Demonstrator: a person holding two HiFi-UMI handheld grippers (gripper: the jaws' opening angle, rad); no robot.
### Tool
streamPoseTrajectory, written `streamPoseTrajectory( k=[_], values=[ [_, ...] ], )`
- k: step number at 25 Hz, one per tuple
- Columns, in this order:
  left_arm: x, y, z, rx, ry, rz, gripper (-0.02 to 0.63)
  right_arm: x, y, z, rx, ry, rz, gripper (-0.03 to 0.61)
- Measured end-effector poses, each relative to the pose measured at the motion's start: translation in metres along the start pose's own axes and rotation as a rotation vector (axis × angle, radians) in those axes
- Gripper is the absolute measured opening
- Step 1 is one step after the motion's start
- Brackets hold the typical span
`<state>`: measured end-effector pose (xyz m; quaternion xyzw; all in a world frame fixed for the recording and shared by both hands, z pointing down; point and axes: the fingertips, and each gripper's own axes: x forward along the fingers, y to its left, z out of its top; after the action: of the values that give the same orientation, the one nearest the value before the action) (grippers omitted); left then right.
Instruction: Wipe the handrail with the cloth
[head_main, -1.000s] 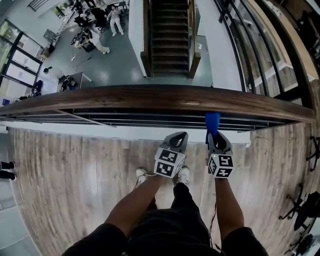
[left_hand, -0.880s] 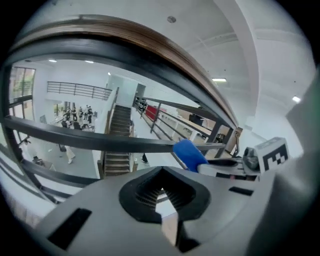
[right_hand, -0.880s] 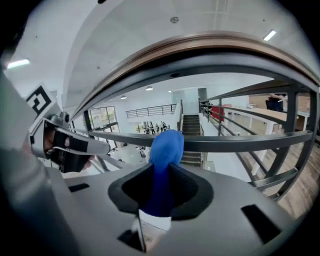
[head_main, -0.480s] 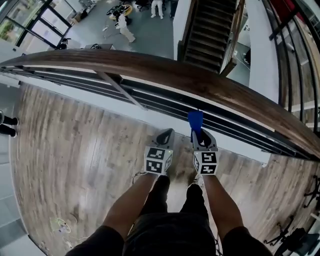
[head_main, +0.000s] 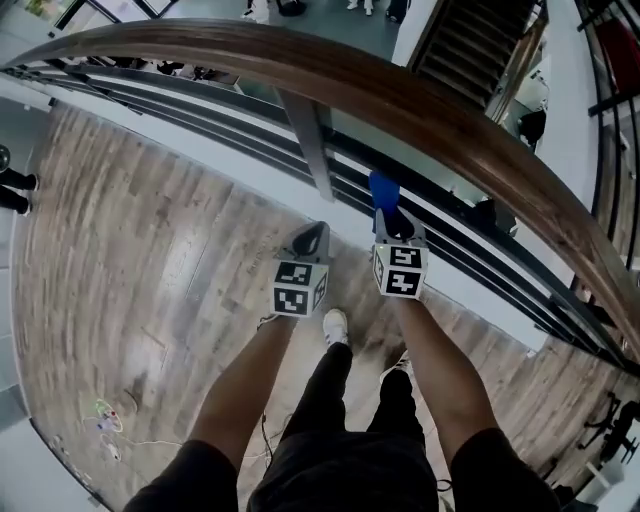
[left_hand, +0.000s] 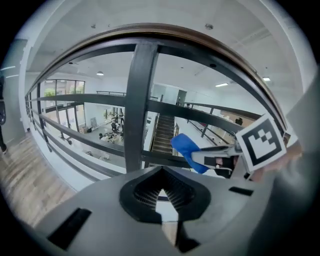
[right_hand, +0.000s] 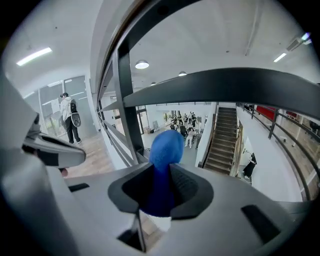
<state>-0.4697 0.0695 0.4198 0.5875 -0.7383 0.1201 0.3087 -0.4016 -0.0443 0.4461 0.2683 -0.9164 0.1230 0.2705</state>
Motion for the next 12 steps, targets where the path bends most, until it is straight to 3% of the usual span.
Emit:
streamPoseTrajectory(
  k=[6,12],
  values=[
    [-0.005,0.055,0.01,-0.1,-0.036,0.019,0.003,0.07,0.036,0.025,-0.003,0.023,-0.015,0.103],
    [-0.01,0.08,-0.002,-0.109,-0.023,0.027,0.003,0.113,0.06,0.03,-0.005,0.053,-0.041,0.103]
  ],
)
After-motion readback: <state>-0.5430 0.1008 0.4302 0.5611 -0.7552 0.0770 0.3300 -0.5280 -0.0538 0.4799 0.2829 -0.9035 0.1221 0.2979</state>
